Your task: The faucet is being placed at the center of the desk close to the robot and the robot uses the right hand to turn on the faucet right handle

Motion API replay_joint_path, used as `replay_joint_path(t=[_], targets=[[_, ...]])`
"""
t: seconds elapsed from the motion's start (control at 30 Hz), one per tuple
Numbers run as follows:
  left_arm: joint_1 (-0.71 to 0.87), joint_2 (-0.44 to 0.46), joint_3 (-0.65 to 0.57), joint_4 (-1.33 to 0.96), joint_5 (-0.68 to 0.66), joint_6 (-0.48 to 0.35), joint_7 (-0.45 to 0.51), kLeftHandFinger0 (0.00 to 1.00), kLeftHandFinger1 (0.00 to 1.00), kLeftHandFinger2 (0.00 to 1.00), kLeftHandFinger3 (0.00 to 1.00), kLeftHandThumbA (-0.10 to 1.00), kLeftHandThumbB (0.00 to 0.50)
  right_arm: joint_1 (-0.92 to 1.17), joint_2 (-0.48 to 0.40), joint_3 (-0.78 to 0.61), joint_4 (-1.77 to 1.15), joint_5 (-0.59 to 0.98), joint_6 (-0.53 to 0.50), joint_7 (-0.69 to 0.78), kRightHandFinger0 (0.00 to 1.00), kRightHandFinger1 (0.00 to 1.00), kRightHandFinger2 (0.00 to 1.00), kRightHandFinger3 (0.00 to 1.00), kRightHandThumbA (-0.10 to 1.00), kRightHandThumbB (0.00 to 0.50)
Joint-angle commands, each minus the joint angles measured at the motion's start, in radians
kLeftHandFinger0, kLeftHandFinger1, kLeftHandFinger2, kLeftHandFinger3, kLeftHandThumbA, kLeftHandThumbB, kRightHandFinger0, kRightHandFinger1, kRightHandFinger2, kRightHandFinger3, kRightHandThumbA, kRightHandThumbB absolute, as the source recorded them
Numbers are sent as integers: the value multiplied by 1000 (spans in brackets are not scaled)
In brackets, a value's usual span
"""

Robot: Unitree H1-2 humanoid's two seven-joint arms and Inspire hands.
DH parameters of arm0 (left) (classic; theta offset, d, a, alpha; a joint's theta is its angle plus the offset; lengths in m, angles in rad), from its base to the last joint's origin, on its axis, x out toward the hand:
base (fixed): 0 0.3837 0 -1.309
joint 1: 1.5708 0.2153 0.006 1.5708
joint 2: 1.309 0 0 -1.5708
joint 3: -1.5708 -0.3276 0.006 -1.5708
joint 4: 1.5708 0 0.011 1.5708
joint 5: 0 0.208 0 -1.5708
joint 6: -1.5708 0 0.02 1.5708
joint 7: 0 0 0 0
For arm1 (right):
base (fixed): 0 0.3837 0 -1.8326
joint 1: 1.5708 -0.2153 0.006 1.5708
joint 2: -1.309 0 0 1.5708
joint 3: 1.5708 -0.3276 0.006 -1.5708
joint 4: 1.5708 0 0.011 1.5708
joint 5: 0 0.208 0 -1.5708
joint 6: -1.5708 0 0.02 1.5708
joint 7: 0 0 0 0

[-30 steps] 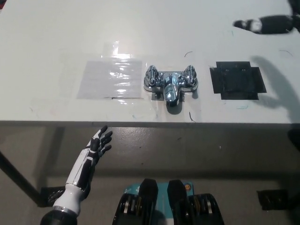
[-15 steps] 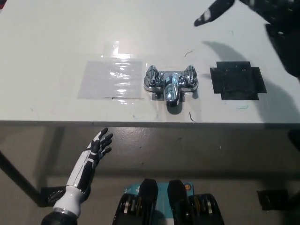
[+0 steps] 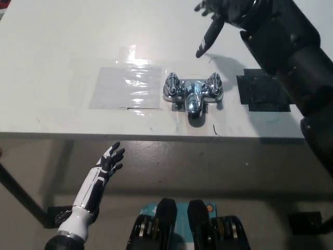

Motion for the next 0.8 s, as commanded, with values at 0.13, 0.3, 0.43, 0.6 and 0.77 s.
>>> replay_joint_path(t=[0.13,0.3,0.43,0.6,0.77], targets=[[-12,5,6,-15,-4,-45,-8,1000,1000,1000,1000,1000,68,-85,41,21,83,-66,-107,-71,1000,1000,1000,1000,1000,293],[-13,9,4,-24,11,-38,-6,1000,1000,1000,1000,1000,64,-74,45,3,115,-55,-105,-48,1000,1000,1000,1000,1000,274],[-19,7,6,-24,6,-32,-7,1000,1000,1000,1000,1000,77,-69,40,-10,129,-47,-121,-34,1000,1000,1000,1000,1000,252],[-16,7,9,-36,6,-15,-5,1000,1000,1000,1000,1000,76,-56,38,23,136,-86,-152,-48,1000,1000,1000,1000,1000,259],[-23,9,12,-37,11,-11,-2,1000,1000,1000,1000,1000,92,-51,42,27,153,-96,-156,-57,1000,1000,1000,1000,1000,258]])
